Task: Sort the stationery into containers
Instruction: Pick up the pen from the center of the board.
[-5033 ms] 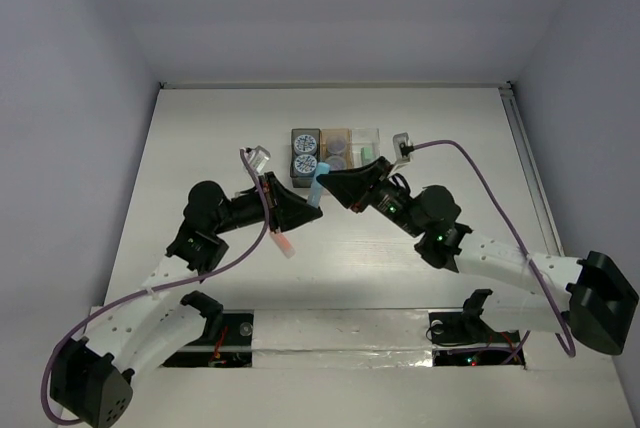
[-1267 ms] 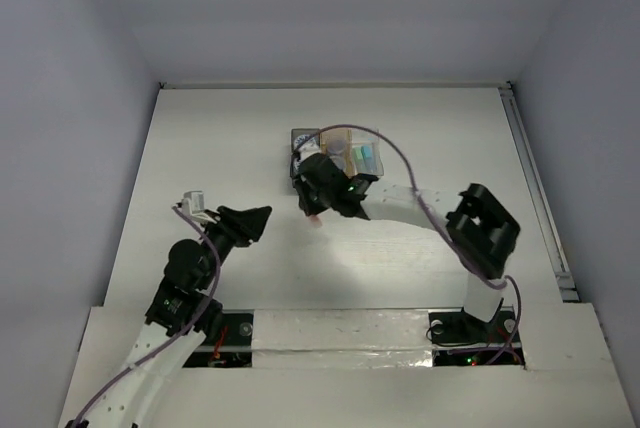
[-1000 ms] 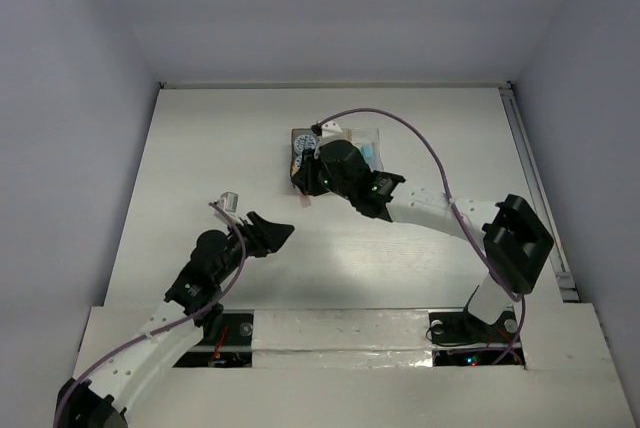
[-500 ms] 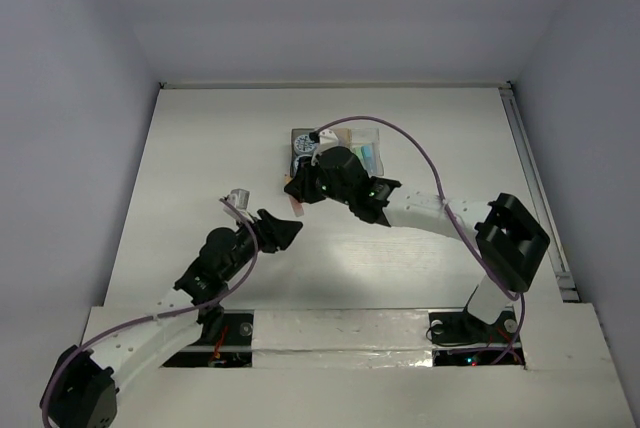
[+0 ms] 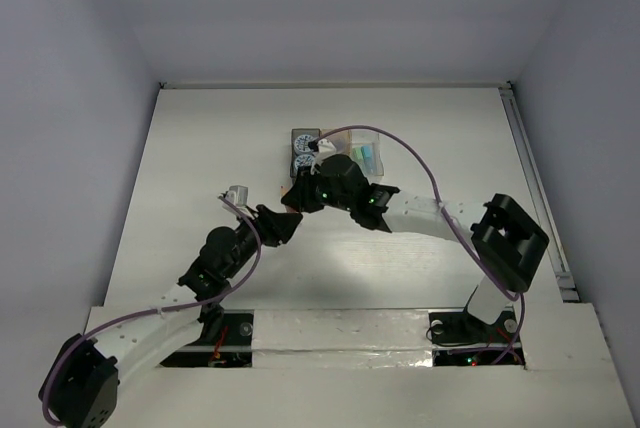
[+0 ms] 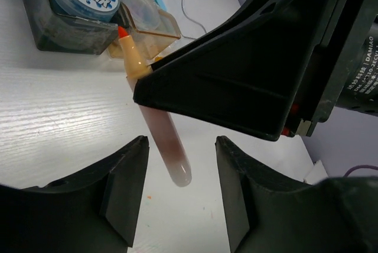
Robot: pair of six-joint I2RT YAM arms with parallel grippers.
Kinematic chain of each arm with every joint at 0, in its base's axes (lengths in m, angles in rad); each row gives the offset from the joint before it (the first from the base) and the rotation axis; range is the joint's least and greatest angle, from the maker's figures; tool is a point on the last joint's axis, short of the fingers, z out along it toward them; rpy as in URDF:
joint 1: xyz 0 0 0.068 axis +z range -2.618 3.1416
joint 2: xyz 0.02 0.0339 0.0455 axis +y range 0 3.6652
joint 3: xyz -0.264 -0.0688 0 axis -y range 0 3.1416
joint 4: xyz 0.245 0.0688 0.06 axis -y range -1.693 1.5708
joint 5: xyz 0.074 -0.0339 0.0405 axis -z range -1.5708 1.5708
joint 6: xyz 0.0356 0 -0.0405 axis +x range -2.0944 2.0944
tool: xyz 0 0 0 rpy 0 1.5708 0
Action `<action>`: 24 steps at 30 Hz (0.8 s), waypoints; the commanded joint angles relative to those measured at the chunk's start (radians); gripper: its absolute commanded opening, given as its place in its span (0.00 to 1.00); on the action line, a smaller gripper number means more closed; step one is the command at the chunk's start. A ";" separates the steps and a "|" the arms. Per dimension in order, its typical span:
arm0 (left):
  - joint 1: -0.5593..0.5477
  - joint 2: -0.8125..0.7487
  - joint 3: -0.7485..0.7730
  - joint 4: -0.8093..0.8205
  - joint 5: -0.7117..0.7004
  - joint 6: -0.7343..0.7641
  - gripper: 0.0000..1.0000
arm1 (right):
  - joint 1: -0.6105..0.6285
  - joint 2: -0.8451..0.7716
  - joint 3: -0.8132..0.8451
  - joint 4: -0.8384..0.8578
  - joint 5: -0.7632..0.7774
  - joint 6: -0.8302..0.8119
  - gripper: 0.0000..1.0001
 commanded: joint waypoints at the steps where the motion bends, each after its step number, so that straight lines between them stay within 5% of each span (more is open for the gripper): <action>1: -0.003 0.006 0.025 0.095 -0.011 0.013 0.44 | 0.012 -0.005 -0.012 0.105 -0.038 0.030 0.00; 13: -0.003 0.054 0.031 0.111 0.001 0.008 0.37 | 0.022 -0.025 -0.050 0.177 -0.051 0.059 0.00; 17: -0.003 0.073 0.048 0.093 0.009 0.019 0.00 | 0.022 -0.044 -0.070 0.193 -0.031 0.061 0.00; 24: -0.003 0.066 0.051 0.066 0.021 0.039 0.00 | 0.022 -0.104 -0.097 0.174 0.015 0.036 0.05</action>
